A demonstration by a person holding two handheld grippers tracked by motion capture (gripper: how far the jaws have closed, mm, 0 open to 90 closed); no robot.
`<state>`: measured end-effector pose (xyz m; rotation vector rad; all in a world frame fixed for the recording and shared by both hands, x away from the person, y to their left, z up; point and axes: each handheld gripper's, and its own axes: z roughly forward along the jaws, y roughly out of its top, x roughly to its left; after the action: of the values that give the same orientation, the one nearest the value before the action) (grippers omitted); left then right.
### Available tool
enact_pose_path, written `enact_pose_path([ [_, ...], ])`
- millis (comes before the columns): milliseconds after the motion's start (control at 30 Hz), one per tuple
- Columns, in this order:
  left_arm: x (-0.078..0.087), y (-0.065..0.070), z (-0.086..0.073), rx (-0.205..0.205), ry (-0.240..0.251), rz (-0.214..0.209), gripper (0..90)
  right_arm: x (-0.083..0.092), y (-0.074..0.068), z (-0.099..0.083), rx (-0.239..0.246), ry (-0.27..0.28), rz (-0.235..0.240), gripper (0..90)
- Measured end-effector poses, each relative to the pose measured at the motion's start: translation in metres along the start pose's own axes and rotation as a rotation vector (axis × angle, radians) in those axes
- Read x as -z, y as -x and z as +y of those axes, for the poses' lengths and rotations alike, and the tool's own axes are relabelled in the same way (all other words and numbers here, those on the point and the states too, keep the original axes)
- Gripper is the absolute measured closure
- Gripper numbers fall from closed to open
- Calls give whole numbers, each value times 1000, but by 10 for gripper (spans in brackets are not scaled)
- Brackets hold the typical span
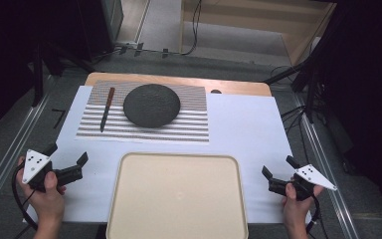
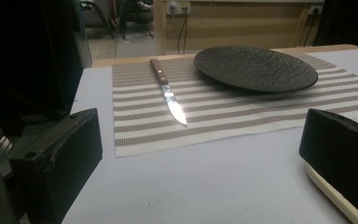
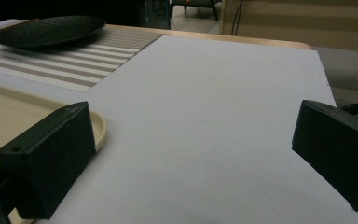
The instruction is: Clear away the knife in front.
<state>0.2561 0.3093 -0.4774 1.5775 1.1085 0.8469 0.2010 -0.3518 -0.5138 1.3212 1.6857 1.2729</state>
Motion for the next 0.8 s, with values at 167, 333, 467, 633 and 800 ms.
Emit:
enact_pose_path([
  [167, 4, 8, 13, -12, -6, 3, 0, 0, 0, 0, -1, 7, -4, 0],
  [333, 4, 13, 25, 5, -19, -55, 0, -1, 0, 0, 4, 13, 4, 0],
  [467, 2, 17, 34, 13, -2, -67, 0, -1, -1, 1, 16, 14, 9, 0],
  [633, -7, 20, 52, 0, -11, -73, 0, -2, 0, 1, 6, 14, 8, 0],
  [800, -22, 19, 68, 2, -46, -70, 33, -1, -1, 0, 14, 12, 15, 0],
])
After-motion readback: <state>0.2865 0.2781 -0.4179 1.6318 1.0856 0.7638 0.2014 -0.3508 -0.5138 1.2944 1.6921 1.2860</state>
